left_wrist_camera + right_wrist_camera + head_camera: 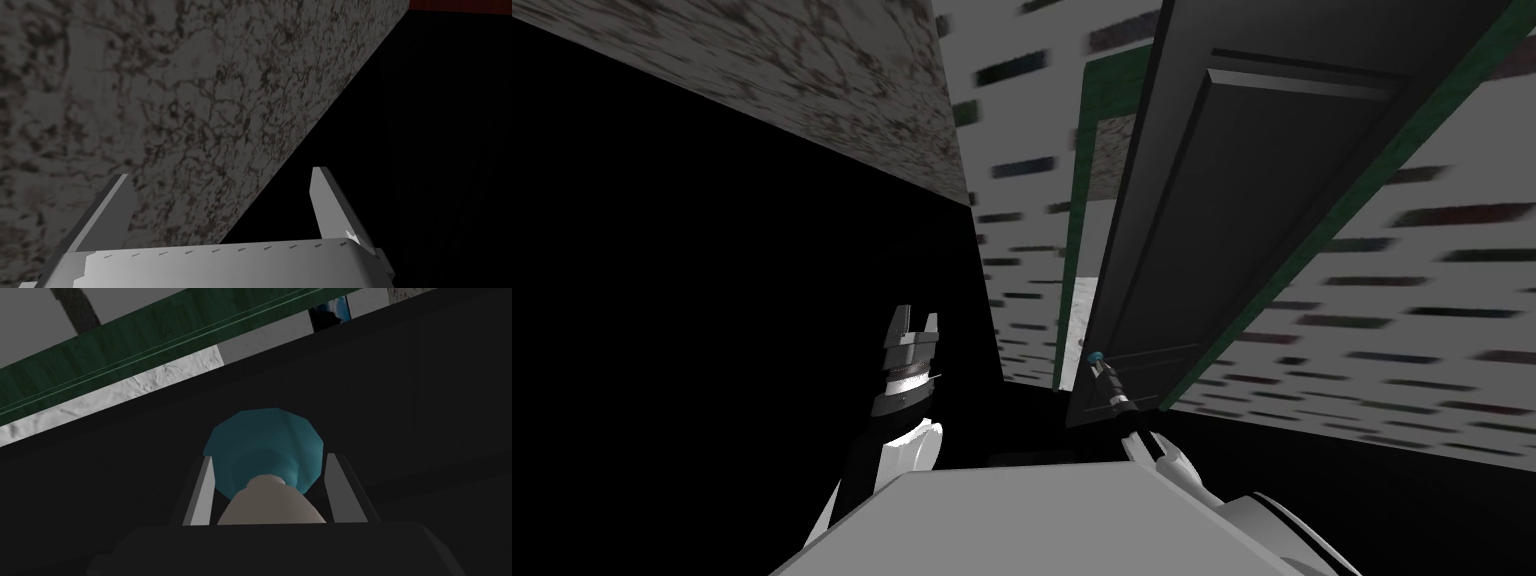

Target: Pull the door open

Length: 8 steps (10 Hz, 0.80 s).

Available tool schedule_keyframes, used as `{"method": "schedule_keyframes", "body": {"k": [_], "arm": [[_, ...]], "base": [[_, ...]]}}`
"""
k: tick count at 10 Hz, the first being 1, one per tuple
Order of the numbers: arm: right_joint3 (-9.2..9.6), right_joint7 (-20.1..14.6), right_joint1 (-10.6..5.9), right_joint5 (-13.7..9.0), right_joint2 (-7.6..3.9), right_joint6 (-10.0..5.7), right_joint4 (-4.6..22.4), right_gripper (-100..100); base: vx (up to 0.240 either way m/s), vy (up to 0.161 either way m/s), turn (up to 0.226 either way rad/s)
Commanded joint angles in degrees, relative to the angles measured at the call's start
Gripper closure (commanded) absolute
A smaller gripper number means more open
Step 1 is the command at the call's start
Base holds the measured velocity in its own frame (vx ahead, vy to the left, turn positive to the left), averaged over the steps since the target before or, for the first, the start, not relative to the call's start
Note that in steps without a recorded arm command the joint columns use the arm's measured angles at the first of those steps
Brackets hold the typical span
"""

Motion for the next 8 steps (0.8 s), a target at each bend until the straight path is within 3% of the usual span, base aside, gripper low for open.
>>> {"method": "schedule_keyframes", "body": {"k": [1, 8], "arm": [[0.28, -1.7, 0.50, 0.0, 0.15, 0.47, -0.4, 100], [2.43, -12.6, 0.04, -0.5, 0.51, 0.88, -1.2, 100]], "base": [[-0.019, -0.013, -0.005], [-0.023, -0.021, -0.013]]}}
